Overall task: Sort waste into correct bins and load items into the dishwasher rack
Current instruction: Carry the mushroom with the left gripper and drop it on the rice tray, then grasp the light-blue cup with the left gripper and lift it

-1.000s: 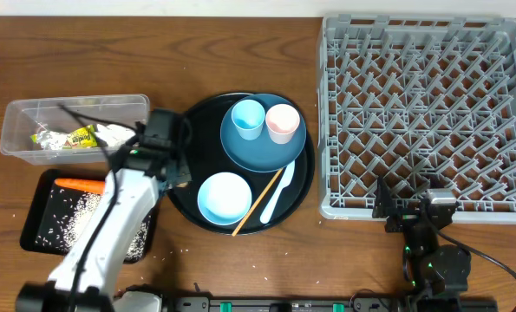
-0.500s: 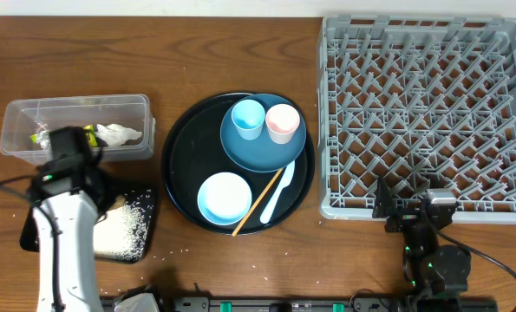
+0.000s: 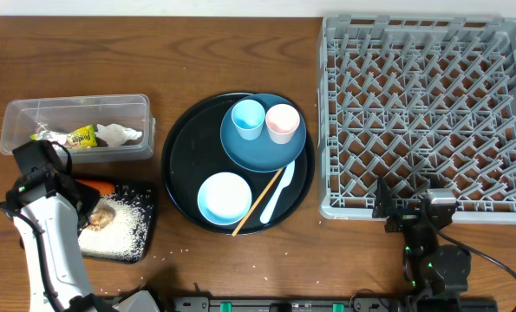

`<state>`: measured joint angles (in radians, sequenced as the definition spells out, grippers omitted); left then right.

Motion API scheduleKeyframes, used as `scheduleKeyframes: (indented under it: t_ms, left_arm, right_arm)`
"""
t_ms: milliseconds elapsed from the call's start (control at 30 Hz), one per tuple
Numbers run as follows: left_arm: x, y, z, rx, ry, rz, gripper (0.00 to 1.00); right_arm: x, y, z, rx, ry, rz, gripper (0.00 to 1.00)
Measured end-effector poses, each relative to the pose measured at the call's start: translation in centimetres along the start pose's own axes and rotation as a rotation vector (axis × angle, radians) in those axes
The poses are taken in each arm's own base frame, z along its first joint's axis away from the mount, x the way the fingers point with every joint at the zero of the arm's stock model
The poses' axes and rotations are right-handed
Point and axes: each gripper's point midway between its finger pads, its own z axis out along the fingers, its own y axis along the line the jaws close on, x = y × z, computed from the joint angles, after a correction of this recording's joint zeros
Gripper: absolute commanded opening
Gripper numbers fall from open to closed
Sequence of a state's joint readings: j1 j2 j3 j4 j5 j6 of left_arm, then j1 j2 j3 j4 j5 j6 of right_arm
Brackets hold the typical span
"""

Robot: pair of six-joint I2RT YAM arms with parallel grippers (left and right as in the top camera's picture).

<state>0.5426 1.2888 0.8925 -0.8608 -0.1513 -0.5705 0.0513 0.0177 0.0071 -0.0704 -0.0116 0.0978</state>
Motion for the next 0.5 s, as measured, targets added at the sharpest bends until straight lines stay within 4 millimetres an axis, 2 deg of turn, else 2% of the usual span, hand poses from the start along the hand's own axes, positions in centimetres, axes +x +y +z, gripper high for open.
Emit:
scheduleKeyframes:
  t_ms: [67,167,200,333,400,500]
  left_arm:
    - [0.1,-0.4,-0.2,0.023,0.011,0.011,0.53]
    - [-0.2,-2.7,-1.5,0.139,0.033,0.059,0.51]
    - [-0.5,-3.8,-2.3,0.195,0.036,0.078,0.48]
    - [-0.9,-9.1,-6.7,0.425,0.024,0.196,0.47]
    - [0.0,-12.1,-9.0,0.53,0.01,0.287,0.47]
    - [2.4,-16.2,-11.6,0.661,-0.012,0.424,0.48]
  right_arm:
    - [0.0,0.0,0.0,0.0,0.0,0.0,0.99]
    - [0.0,0.0,0.0,0.0,0.0,0.0,0.99]
    - [0.0,0.0,0.0,0.0,0.0,0.0,0.99]
    - [0.0,0.0,0.0,0.0,0.0,0.0,0.99]
    - [0.0,0.0,0.0,0.0,0.0,0.0,0.99]
    - [0.0,0.0,0.0,0.0,0.0,0.0,0.99]
